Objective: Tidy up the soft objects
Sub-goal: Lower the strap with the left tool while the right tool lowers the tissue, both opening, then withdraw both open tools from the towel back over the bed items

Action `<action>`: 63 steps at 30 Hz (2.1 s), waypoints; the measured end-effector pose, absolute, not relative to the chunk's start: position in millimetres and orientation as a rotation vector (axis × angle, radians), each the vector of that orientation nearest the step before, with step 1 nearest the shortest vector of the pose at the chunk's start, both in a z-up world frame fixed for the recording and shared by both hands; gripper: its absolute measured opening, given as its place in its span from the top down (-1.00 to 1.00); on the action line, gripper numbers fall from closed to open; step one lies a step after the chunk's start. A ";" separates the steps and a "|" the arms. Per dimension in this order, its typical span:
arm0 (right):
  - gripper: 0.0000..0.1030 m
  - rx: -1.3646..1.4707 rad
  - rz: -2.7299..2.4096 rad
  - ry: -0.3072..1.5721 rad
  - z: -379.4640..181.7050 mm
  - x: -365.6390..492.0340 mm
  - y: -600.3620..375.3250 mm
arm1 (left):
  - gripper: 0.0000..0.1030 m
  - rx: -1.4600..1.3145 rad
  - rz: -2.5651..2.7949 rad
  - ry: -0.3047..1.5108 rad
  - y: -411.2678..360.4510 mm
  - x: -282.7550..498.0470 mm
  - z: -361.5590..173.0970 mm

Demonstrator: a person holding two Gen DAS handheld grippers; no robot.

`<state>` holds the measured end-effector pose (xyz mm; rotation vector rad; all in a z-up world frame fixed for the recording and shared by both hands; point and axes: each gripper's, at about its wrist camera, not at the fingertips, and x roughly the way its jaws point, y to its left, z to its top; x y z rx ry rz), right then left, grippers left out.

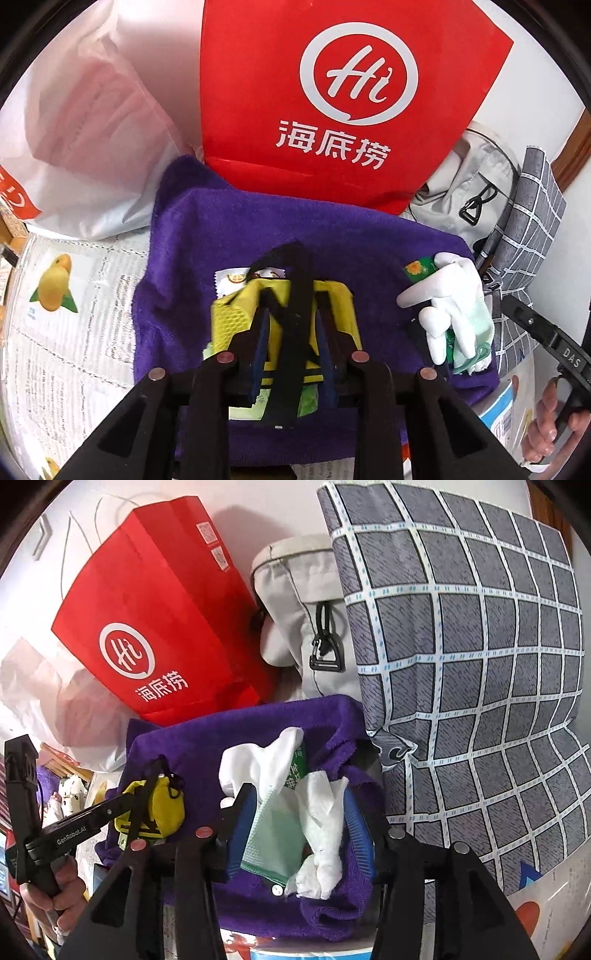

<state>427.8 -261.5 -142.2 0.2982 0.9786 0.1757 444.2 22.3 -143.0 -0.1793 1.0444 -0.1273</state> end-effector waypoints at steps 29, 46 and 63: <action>0.02 0.214 0.277 0.940 -118.5 280.6 -220.1 | 0.35 -0.144 -0.137 0.885 21.1 294.7 -63.2; 0.20 0.003 0.230 0.998 -169.1 203.0 -172.8 | 0.35 -0.141 -0.061 0.887 66.1 200.2 -97.6; 0.26 -0.285 0.106 0.939 -195.5 195.6 -138.1 | 0.35 -0.251 -0.085 0.980 94.3 154.8 -147.3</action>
